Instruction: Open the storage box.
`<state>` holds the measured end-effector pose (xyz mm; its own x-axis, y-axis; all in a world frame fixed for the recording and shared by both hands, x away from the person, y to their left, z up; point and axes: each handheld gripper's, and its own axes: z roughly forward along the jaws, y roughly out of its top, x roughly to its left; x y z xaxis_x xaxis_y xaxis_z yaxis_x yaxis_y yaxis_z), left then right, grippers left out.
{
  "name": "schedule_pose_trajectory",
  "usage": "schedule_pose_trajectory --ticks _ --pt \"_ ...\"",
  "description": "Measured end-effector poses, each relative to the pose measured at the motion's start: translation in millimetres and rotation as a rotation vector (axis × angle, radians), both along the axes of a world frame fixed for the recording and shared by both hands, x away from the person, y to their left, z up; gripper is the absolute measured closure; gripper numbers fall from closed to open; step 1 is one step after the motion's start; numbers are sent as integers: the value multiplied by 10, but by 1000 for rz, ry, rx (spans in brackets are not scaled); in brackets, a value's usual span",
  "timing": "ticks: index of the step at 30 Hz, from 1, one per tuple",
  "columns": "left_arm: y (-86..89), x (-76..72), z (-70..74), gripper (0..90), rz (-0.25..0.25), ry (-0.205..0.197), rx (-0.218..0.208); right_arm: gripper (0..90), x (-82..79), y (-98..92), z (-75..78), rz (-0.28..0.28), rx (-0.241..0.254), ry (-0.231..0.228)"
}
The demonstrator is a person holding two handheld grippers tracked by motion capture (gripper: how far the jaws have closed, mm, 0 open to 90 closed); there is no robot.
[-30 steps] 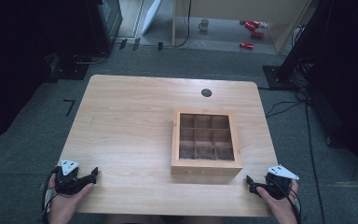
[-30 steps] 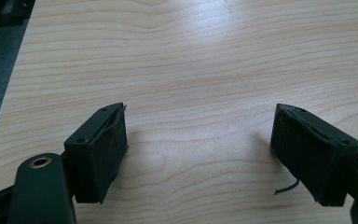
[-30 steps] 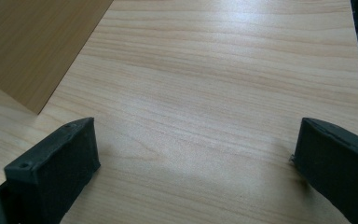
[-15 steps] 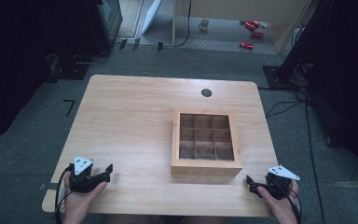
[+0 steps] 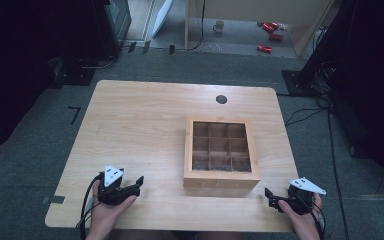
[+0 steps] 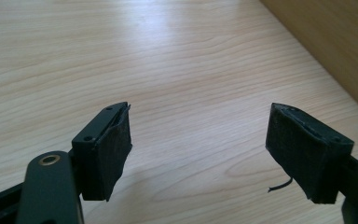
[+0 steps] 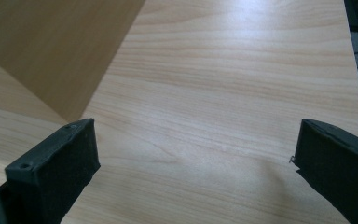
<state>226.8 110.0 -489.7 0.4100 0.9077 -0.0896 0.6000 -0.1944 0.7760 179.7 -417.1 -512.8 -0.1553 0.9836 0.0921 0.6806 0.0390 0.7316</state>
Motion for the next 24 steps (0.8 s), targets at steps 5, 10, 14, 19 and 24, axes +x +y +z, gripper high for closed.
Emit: schedule_pose_trajectory --ticks 5,10,14,19,24 --pt "-133 11 29 232 -32 -4 -10 0 -24 35 44 18 2 -9" --pt "-273 14 35 234 -67 -3 -15 0 -37 79 67 42 1 -12" --pt "-366 12 41 236 -93 -3 -17 0 -46 113 93 57 0 -22" --pt "-487 6 62 238 -123 -6 -22 0 -50 144 111 68 2 -28" --pt "-617 -4 84 240 -153 -13 -21 0 -53 170 122 78 5 -28"
